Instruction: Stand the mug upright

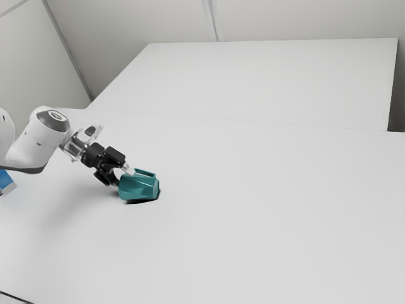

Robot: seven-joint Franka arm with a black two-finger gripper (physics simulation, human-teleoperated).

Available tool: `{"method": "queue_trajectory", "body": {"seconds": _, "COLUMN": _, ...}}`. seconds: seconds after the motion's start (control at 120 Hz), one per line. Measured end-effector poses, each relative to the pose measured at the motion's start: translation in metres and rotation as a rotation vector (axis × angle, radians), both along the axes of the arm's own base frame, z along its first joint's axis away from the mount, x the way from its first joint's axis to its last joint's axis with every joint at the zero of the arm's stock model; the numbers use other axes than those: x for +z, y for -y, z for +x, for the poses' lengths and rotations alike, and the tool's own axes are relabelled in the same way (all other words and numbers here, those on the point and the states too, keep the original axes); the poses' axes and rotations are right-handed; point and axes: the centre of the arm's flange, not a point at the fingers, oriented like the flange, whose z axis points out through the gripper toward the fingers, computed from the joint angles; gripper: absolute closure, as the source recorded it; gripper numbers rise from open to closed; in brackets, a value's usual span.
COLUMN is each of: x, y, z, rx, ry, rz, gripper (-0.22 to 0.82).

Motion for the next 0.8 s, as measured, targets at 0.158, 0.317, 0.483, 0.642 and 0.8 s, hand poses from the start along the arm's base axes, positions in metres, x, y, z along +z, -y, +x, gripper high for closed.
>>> {"method": "queue_trajectory", "body": {"seconds": 0.158, "x": -0.007, "y": 0.003, "z": -0.004, "rx": -0.011, "ry": -0.012, "rz": -0.056, "gripper": 0.19}}
{"method": "queue_trajectory", "body": {"seconds": 0.317, "x": -0.008, "y": 0.004, "z": -0.005, "rx": -0.027, "ry": -0.005, "rz": -0.078, "gripper": 0.49}}
{"method": "queue_trajectory", "body": {"seconds": 0.483, "x": -0.008, "y": 0.006, "z": -0.006, "rx": -0.045, "ry": 0.009, "rz": -0.087, "gripper": 0.67}}
{"method": "queue_trajectory", "body": {"seconds": 0.642, "x": -0.007, "y": 0.007, "z": -0.005, "rx": -0.059, "ry": 0.024, "rz": -0.086, "gripper": 0.76}}
{"method": "queue_trajectory", "body": {"seconds": 0.8, "x": 0.002, "y": 0.009, "z": -0.004, "rx": -0.08, "ry": 0.047, "rz": -0.064, "gripper": 0.78}}
